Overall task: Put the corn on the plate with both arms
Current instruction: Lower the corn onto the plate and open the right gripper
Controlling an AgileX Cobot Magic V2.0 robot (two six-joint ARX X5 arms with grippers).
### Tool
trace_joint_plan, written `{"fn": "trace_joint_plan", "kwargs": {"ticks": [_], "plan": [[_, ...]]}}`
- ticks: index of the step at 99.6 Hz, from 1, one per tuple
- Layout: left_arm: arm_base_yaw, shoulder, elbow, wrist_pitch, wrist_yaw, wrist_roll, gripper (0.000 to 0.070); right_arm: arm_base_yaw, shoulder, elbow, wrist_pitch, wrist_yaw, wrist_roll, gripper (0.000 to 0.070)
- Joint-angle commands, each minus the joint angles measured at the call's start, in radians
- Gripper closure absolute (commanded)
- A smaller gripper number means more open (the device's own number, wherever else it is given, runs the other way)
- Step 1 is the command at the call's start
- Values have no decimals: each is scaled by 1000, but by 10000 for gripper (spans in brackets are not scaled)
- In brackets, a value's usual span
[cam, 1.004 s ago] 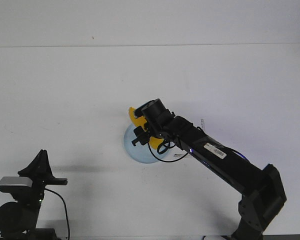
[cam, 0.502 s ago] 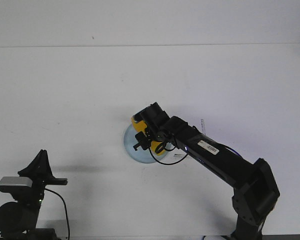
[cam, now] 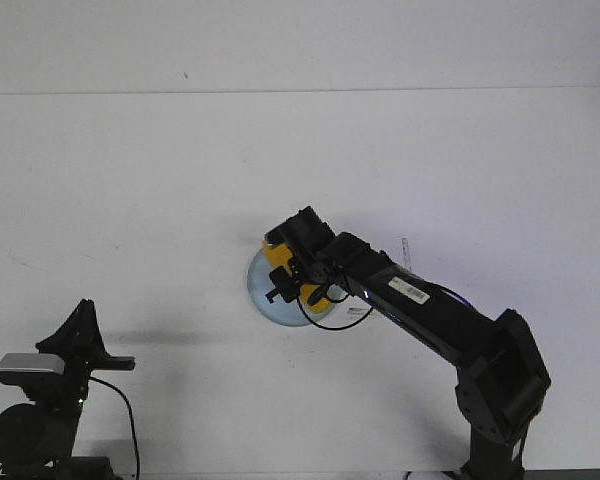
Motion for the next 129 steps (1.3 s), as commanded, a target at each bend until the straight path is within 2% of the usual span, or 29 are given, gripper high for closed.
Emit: {"fn": "trace_joint_plan", "kwargs": {"ticks": [1, 40, 46, 58, 64, 87, 93, 110, 129], "plan": [[0, -2, 8, 16, 1, 5, 699, 10, 31, 14, -3, 0, 0, 230], [0, -2, 8, 16, 1, 5, 699, 10, -102, 14, 7, 2, -11, 240], [0, -2, 8, 16, 1, 5, 699, 10, -126, 14, 11, 15, -20, 319], [0, -2, 8, 16, 1, 5, 699, 10, -156, 14, 21, 69, -58, 591], [0, -2, 8, 16, 1, 5, 699, 10, -167, 14, 22, 90, -79, 659], [0, -2, 8, 16, 1, 5, 699, -13, -283, -80, 81, 104, -85, 666], [0, -2, 8, 16, 1, 5, 699, -20, -338, -141, 125, 102, -88, 685], [0, -2, 8, 16, 1, 5, 699, -63, -523, -352, 274, 103, -88, 685], [0, -2, 8, 16, 1, 5, 699, -173, -744, -584, 428, 104, -60, 685]]}}
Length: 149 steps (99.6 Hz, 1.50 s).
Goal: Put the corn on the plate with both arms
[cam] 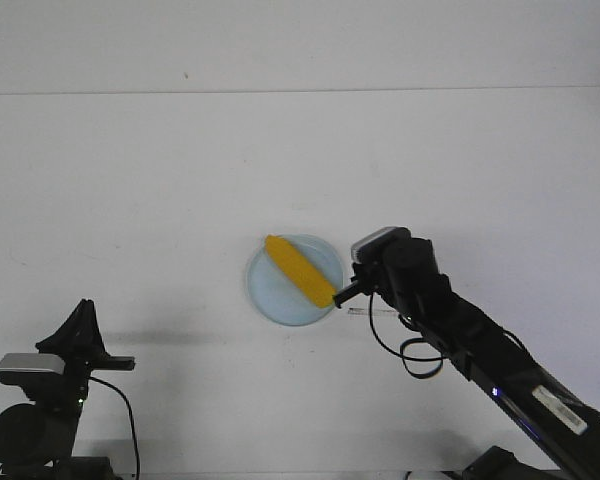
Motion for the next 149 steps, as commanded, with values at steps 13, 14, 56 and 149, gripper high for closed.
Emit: {"fn": "trace_joint_plan", "kwargs": {"ticks": [13, 14, 56, 149], "plan": [[0, -2, 8, 16, 1, 5, 699, -113, -196, -163, 80, 7, 32, 685], [0, -2, 8, 16, 1, 5, 699, -120, -208, -171, 80, 7, 32, 685], [0, -2, 8, 16, 1, 5, 699, -447, -645, -517, 190, 6, 26, 685], [0, -2, 8, 16, 1, 5, 699, -497, -1133, -562, 133, 6, 25, 685]]}}
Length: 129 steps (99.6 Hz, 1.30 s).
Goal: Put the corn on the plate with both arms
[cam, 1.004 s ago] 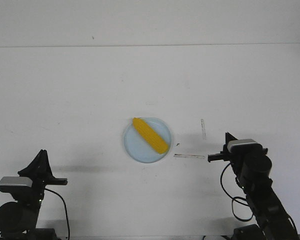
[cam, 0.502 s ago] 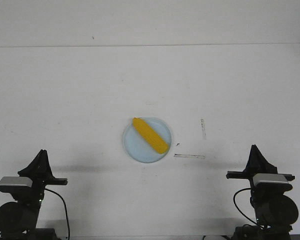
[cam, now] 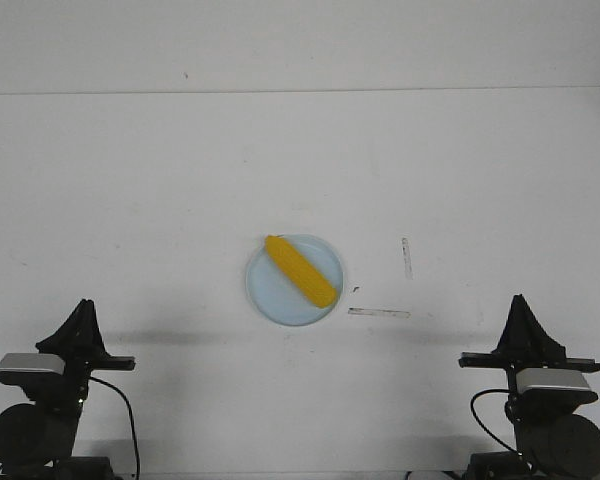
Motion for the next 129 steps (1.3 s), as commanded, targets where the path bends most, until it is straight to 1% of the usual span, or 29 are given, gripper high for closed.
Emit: {"fn": "trace_joint_plan", "kwargs": {"ticks": [1, 55, 70, 86, 95, 107, 126, 129], "plan": [[0, -2, 8, 16, 1, 5, 699, 0, -5, 2, 12, 0, 6, 685], [0, -2, 8, 7, 0, 6, 699, 0, -5, 2, 13, 0, 6, 685], [0, -8, 0, 9, -43, 6, 699, 0, -5, 2, 12, 0, 6, 685], [0, -37, -47, 13, -47, 5, 699, 0, -5, 2, 13, 0, 6, 685], [0, -64, -100, 46, -47, -3, 699, 0, -5, 2, 13, 0, 6, 685], [0, -106, -187, 129, -47, -3, 699, 0, -5, 2, 12, 0, 6, 685], [0, -114, -327, 348, -45, -3, 699, 0, -5, 2, 12, 0, 6, 685], [0, -114, -330, 335, -42, -5, 699, 0, -5, 2, 12, 0, 6, 685]]}}
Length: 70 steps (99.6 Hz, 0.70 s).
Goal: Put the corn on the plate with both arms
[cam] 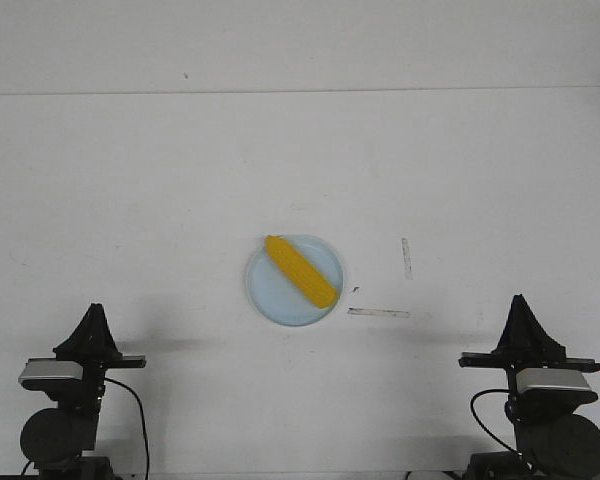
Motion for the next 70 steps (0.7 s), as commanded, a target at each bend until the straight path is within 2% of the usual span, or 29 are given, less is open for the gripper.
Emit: {"fn": "trace_joint_plan", "kwargs": {"ticks": [1, 70], "plan": [[0, -2, -19, 42, 5, -6, 699, 0, -5, 2, 11, 0, 6, 685], [-1, -1, -19, -19, 16, -5, 699, 0, -5, 2, 11, 0, 6, 685]]}}
